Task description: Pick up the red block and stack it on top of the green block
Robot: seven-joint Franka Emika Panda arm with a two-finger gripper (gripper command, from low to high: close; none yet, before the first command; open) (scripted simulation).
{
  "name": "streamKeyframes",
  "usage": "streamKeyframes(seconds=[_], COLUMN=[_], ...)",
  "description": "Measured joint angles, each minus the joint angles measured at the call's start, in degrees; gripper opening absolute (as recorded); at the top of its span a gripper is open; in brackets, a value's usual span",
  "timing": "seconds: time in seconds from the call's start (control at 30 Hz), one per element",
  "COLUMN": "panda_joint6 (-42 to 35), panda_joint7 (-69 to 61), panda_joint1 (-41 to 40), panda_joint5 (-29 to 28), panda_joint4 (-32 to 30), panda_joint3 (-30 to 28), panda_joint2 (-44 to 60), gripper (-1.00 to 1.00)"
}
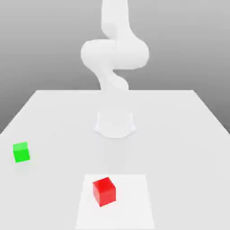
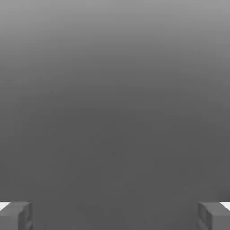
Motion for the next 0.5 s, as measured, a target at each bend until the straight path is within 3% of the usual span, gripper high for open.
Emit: streamKeyframes(seconds=[0.27,0.5], panda_joint6=[9.01,17.19], panda_joint7=[14.93,32.42], panda_joint1=[-2.15,-5.26], panda_joint5=[7.38,7.0], panda_joint4=[-8.4,-15.69], panda_joint3=[1.13,4.35], panda_joint2=[17.66,32.17], gripper=[0.0,0.0])
